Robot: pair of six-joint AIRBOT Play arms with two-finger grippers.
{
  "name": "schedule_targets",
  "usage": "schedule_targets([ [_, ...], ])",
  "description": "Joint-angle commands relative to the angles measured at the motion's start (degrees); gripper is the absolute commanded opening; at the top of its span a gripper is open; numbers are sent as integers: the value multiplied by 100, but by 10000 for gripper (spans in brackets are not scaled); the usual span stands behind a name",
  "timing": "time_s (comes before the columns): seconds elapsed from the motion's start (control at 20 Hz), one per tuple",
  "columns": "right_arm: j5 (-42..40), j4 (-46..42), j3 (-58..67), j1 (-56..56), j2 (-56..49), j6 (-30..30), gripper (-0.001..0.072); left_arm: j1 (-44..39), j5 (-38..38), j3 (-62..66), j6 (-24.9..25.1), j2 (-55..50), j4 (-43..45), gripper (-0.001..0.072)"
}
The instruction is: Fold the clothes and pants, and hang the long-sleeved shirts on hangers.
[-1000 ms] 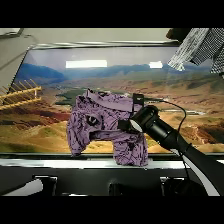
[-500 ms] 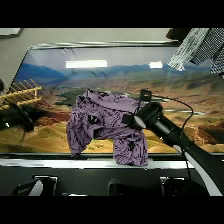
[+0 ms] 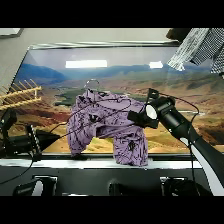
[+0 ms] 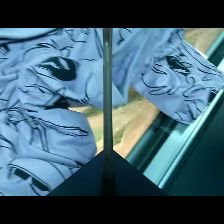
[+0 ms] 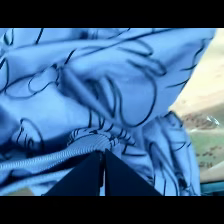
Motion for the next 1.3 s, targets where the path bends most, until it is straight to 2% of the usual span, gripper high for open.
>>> schedule_targets([
  [0.0,-122,44,-2,-361,-2,133,31,-4,-175,-90,20,96,-17,20],
  [0.25,-131,527,-2,-911,-2,-278,31,-4,-175,-96,26,39,52,21],
  [0.55,-463,332,-2,-994,-55,-101,31,-4,-269,-111,170,31,52,21],
  [0.65,-597,673,-2,-1209,-166,-151,31,-4,-271,-118,173,-9,52,21],
  [0.8,-800,1338,-2,-1480,-258,-555,31,-4,-273,-118,280,-190,50,21],
  [1.25,-883,1510,-2,-1510,-289,-776,31,-299,-273,-118,494,-721,17,22],
])
